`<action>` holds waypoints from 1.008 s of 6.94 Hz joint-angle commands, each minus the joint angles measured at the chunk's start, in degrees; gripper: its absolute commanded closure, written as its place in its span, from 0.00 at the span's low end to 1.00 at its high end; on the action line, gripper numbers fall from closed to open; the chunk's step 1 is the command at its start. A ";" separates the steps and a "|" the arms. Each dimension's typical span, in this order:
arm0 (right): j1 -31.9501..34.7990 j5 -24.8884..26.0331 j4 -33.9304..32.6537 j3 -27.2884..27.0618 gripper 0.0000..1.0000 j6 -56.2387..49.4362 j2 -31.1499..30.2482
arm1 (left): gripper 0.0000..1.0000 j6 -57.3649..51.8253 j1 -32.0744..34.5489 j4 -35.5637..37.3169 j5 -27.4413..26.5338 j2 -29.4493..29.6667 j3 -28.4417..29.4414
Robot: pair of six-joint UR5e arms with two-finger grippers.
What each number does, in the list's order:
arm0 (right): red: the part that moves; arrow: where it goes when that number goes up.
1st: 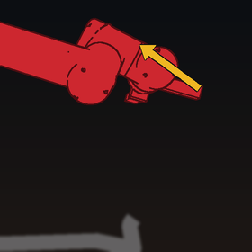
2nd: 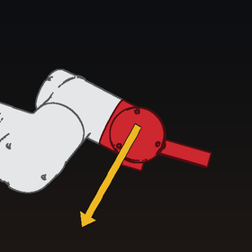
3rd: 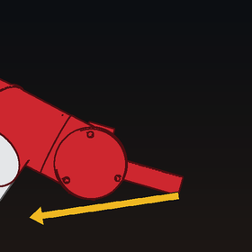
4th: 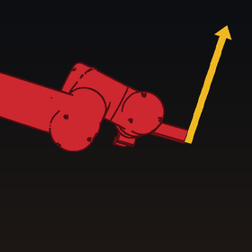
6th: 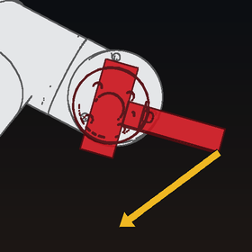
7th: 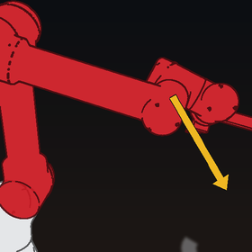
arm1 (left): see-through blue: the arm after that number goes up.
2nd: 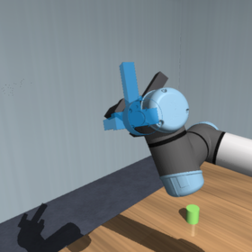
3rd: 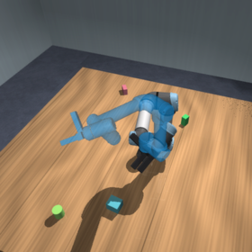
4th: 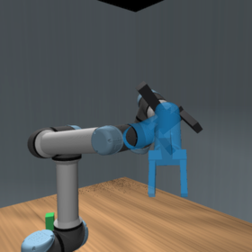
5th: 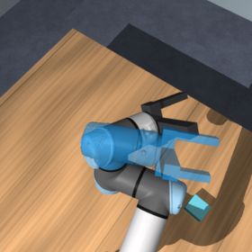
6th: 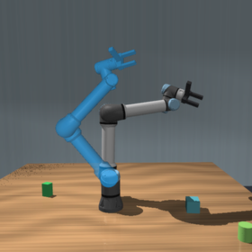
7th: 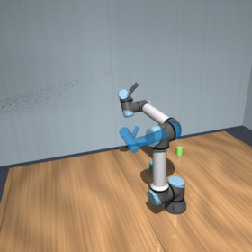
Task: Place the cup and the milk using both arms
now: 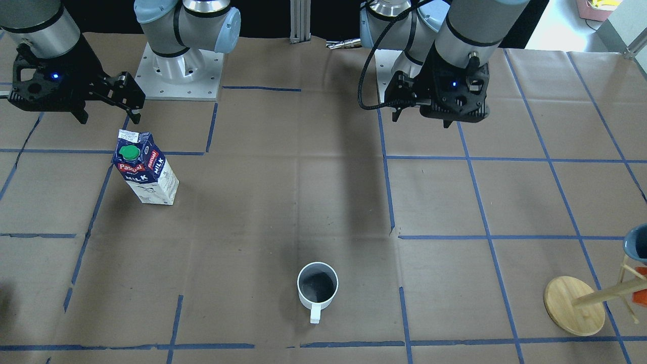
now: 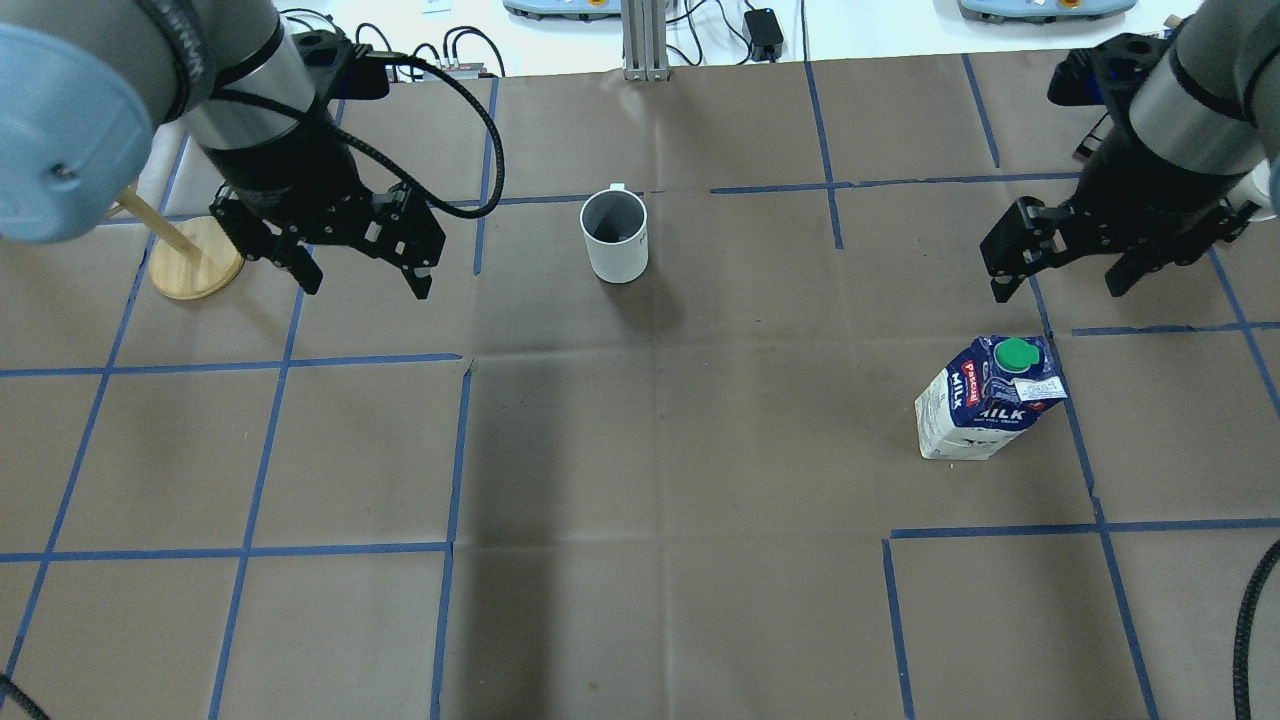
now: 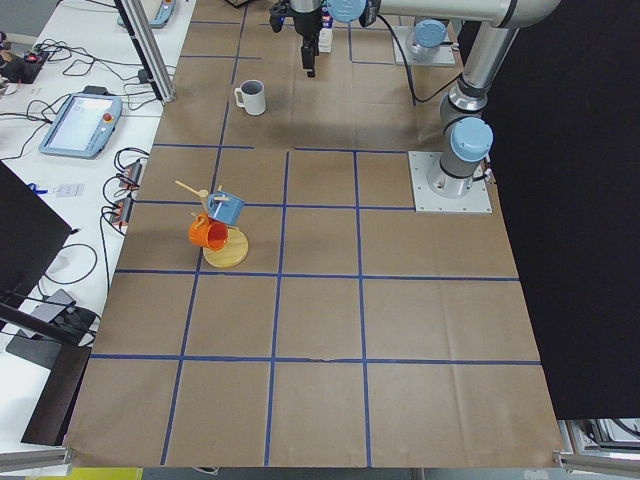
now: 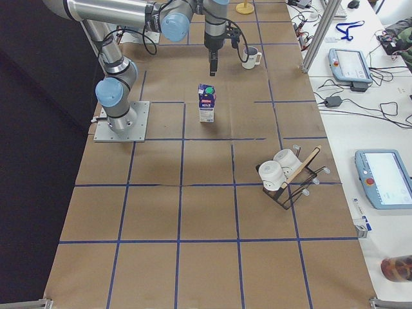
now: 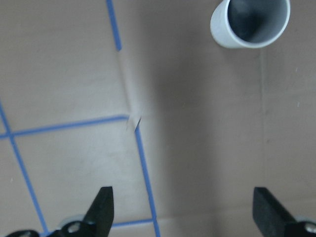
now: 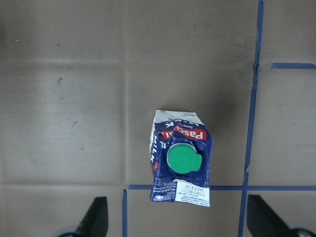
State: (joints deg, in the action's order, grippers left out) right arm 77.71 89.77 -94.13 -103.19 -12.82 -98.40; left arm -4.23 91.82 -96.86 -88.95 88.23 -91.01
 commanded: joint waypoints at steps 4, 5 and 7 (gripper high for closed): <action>-1.33 -0.21 -9.57 -8.43 0.00 -0.46 -1.02 | 0.00 -0.08 -4.02 -0.52 0.10 -4.73 -3.30; -1.33 -0.30 -10.97 -8.43 0.00 -0.37 0.65 | 0.00 -0.16 -4.02 -0.52 0.01 -5.08 -3.39; -1.33 -0.30 -12.04 -10.00 0.00 -0.54 2.69 | 0.00 -0.07 -3.76 -0.52 0.62 -4.83 -3.47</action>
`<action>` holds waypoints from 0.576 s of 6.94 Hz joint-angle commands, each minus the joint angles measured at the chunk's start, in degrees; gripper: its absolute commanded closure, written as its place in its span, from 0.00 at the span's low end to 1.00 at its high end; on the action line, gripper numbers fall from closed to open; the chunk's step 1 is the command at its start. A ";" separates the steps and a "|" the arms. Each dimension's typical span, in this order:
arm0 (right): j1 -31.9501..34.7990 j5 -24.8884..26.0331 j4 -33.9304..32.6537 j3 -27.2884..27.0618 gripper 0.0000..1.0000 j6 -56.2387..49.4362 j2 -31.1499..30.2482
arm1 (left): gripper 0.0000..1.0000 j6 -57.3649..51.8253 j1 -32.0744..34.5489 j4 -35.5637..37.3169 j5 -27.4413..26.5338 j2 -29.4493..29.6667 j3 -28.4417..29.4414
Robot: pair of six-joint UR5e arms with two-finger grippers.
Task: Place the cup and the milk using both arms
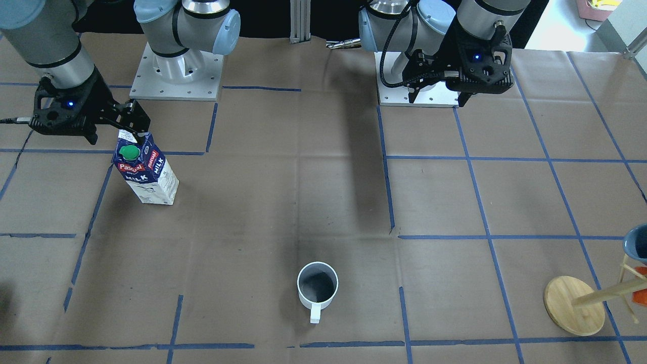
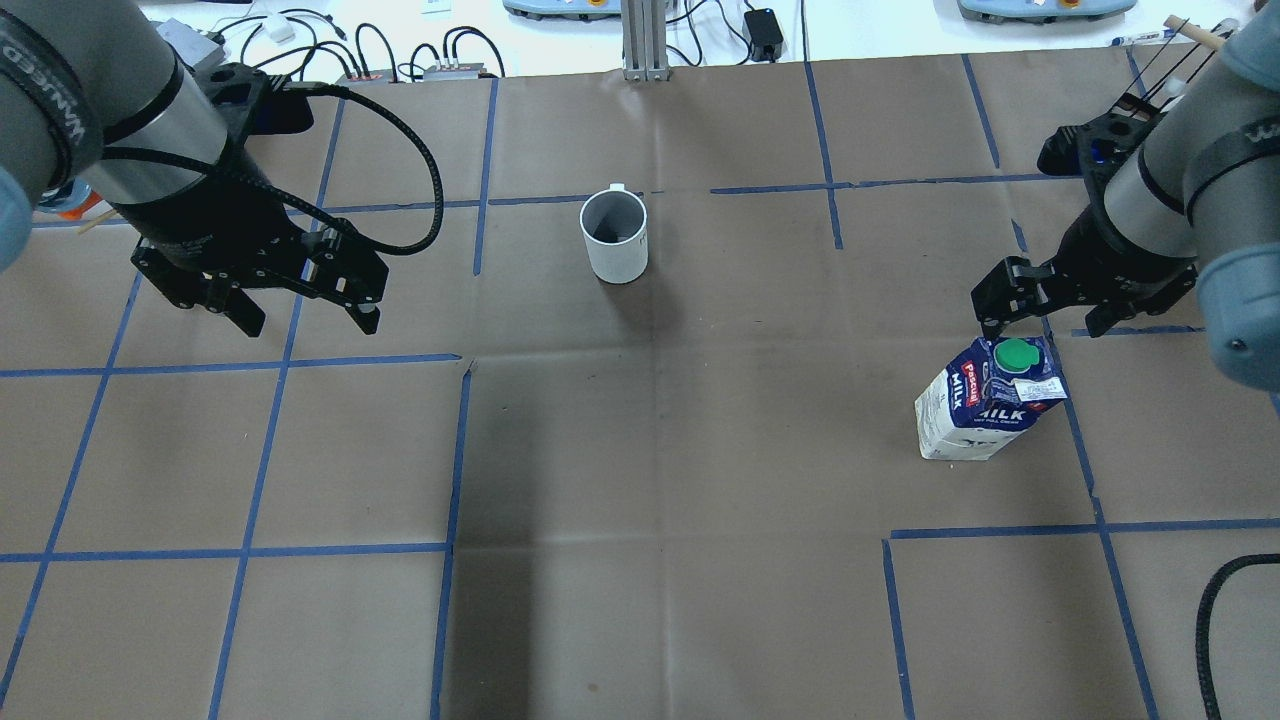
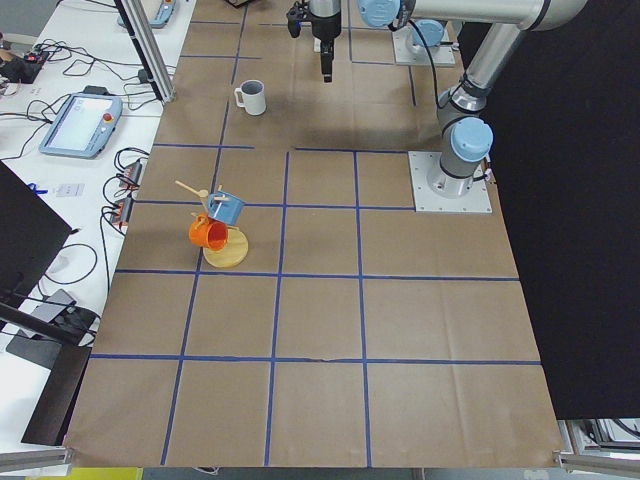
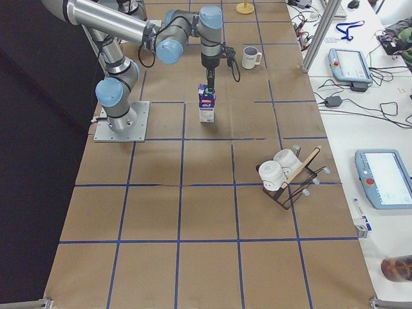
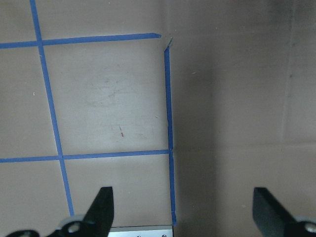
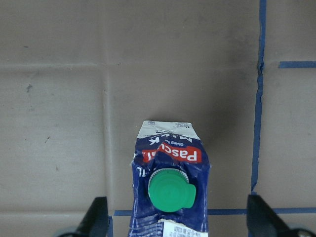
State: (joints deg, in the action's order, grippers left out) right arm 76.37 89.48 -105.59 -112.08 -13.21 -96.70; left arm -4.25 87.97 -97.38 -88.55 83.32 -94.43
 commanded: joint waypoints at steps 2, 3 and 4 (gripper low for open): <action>0.00 -0.36 -5.92 -6.55 0.00 -0.15 0.98 | 0.00 -0.23 -0.08 -0.09 0.13 -0.17 -0.05; 0.00 -0.19 -6.47 -7.18 0.00 -0.50 1.07 | 0.00 -0.14 0.01 -0.09 0.13 -0.17 -0.05; 0.00 -0.19 -6.65 -7.27 0.00 -0.50 1.07 | 0.00 -0.05 0.01 -0.09 0.22 0.00 -0.05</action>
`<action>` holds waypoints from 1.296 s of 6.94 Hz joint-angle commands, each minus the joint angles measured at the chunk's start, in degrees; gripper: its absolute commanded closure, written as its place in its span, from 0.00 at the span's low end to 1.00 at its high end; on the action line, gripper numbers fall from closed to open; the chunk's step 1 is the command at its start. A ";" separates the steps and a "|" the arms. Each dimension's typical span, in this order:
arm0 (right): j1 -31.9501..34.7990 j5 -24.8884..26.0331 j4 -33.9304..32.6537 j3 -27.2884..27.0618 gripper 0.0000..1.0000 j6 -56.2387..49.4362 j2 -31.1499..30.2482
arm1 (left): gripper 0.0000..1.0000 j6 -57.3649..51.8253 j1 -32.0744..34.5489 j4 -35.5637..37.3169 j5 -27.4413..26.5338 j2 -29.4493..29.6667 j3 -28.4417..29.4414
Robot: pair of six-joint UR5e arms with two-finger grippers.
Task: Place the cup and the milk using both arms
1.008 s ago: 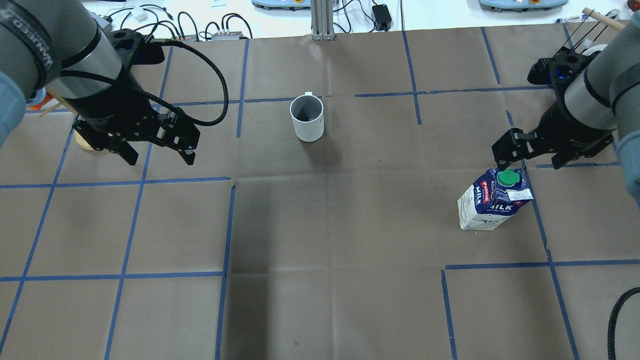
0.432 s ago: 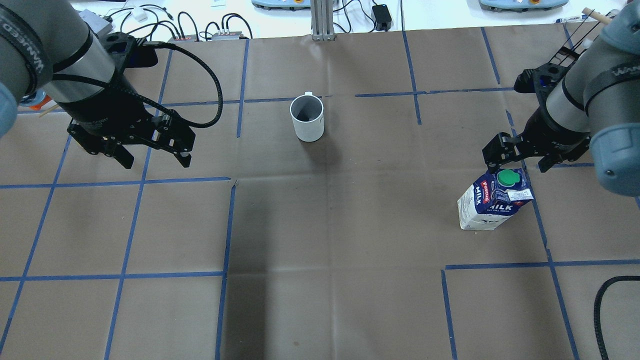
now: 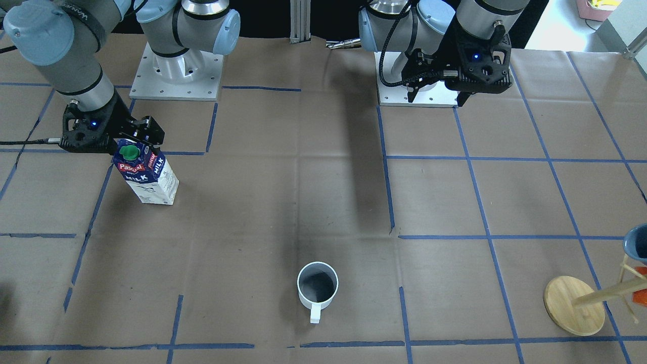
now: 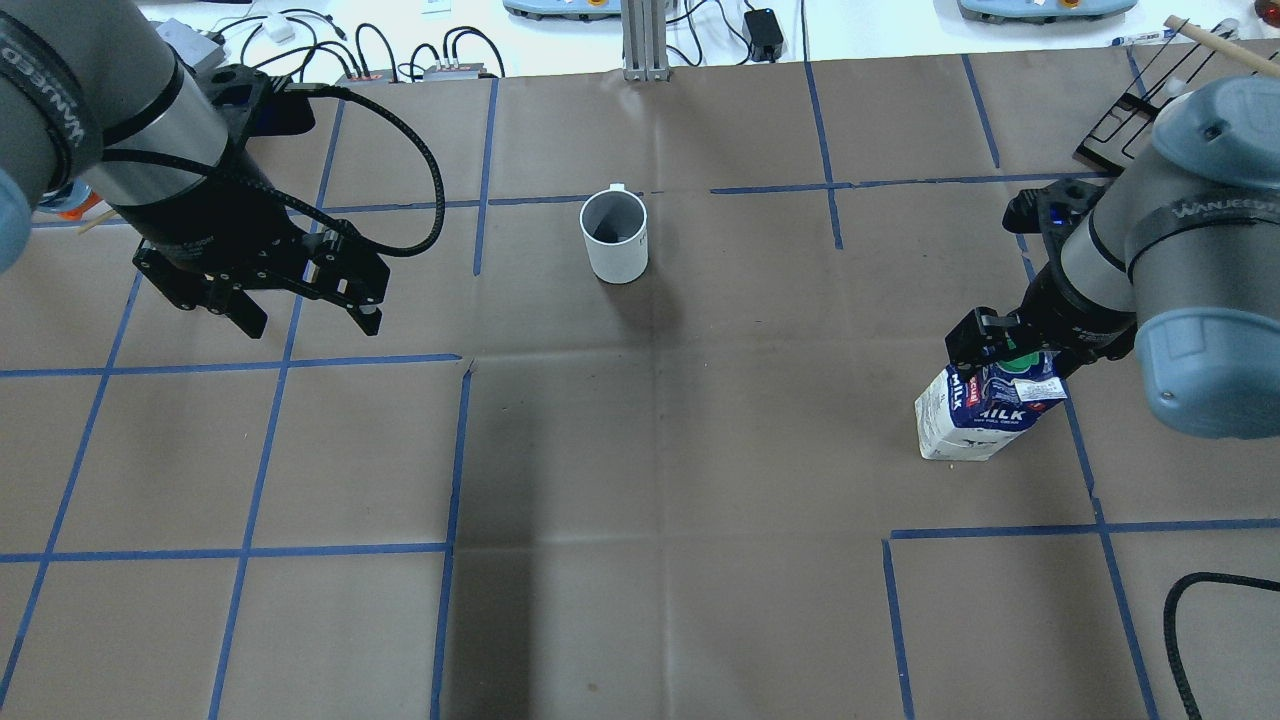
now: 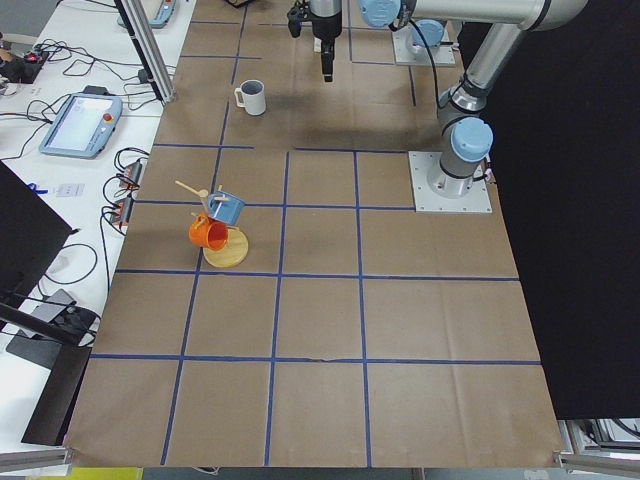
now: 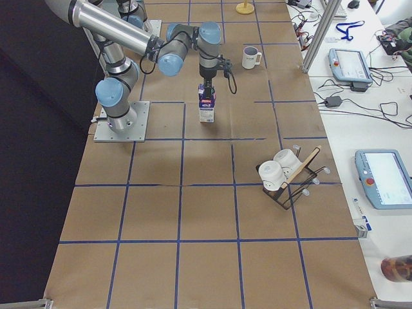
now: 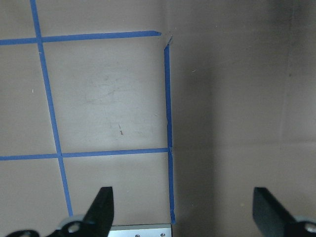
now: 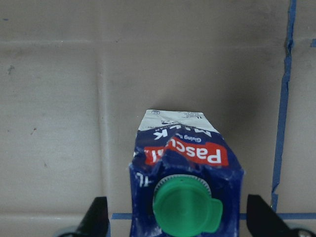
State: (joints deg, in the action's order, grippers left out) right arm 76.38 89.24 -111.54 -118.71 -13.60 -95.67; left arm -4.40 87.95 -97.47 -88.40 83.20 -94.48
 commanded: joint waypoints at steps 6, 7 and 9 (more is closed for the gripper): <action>0.00 -0.03 -4.20 -0.65 0.35 0.50 0.40 | 0.00 0.01 0.03 -0.01 -0.02 0.38 0.00; 0.00 -0.12 -5.00 -0.65 0.39 0.50 0.40 | 0.00 0.01 0.03 -0.01 -0.02 0.38 0.00; 0.00 -0.03 -5.00 -0.56 0.44 0.50 0.31 | 0.00 0.01 0.03 -0.01 -0.02 0.38 0.00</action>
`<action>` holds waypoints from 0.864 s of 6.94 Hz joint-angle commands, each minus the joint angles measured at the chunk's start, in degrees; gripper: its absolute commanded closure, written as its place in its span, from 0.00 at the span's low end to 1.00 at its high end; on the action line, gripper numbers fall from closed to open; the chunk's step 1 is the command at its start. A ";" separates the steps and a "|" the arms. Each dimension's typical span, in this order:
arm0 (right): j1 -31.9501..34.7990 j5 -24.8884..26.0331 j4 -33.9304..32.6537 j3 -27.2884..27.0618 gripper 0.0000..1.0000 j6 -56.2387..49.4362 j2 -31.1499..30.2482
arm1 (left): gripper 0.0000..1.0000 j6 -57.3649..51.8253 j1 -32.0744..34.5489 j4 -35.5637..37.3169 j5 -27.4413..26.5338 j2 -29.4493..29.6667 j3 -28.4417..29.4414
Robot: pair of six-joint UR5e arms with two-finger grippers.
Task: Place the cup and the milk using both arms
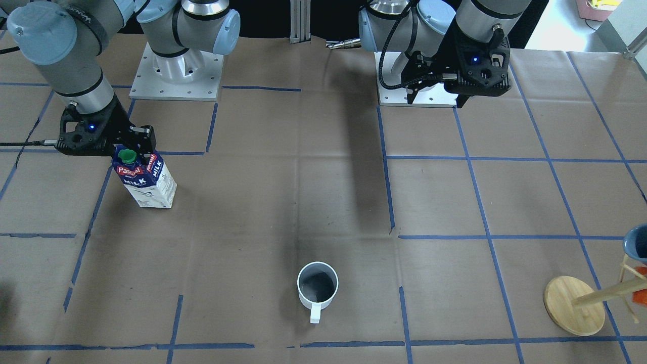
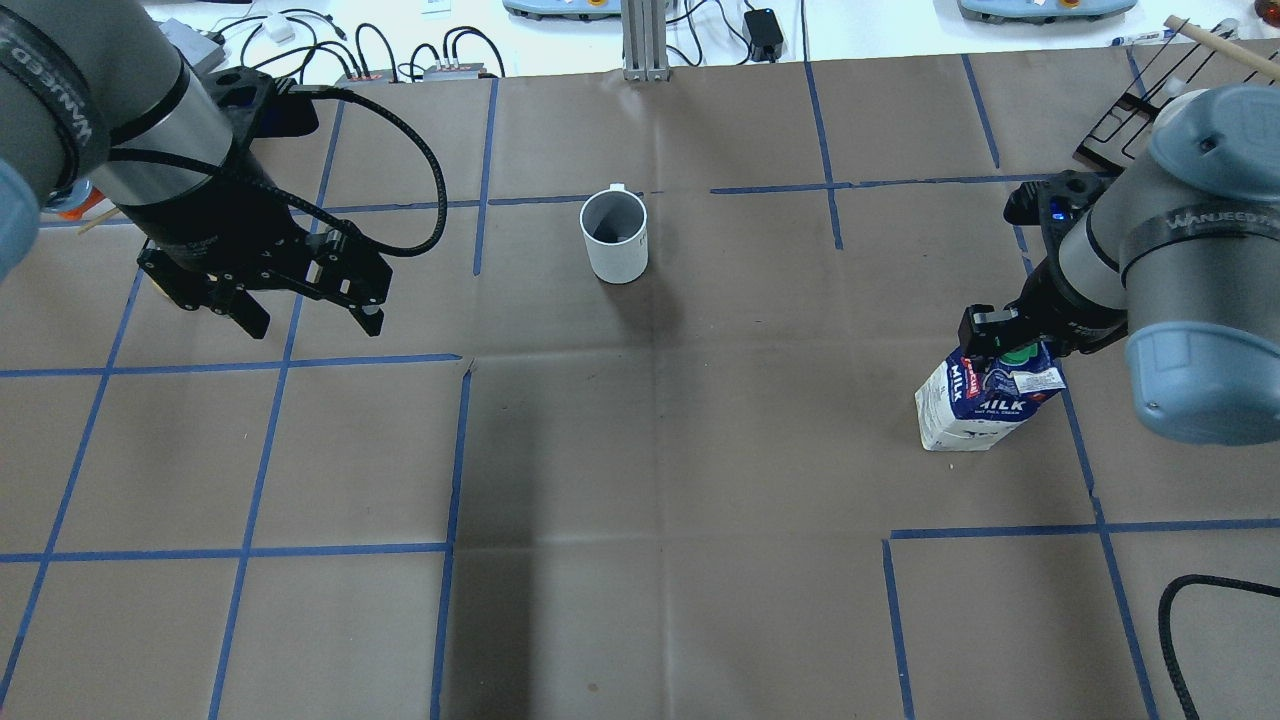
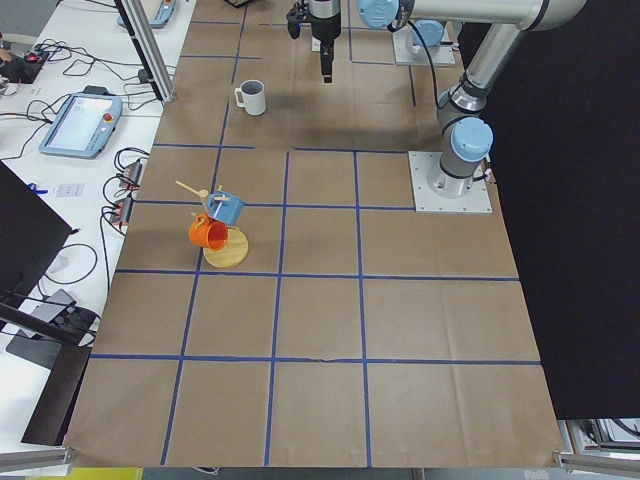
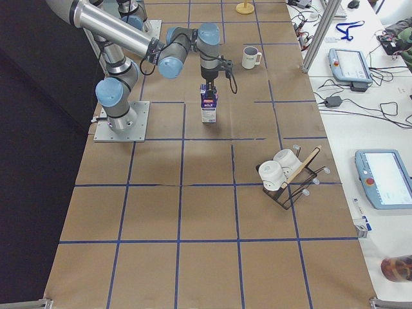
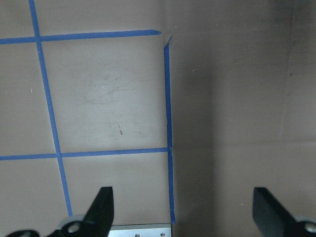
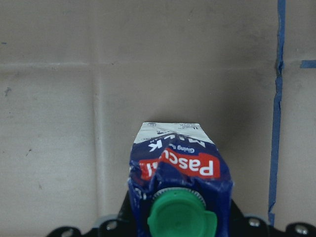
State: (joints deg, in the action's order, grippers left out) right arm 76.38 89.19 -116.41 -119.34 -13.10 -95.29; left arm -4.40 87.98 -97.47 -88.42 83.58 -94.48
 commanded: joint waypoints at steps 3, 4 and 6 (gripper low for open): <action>0.00 1.16 3.78 6.79 0.44 0.35 -0.33 | 0.00 0.00 0.00 0.00 0.00 0.09 0.00; 0.09 1.34 10.35 11.88 0.44 0.35 -0.07 | 0.00 0.00 0.00 0.00 0.00 0.09 0.00; 0.70 0.46 14.89 20.24 0.44 0.44 5.52 | 0.00 0.00 -0.17 0.00 0.00 0.09 0.00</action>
State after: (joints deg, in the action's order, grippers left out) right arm 76.62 90.03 -103.99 -104.17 -12.72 -93.29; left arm -4.39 87.94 -97.47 -88.42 83.67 -94.48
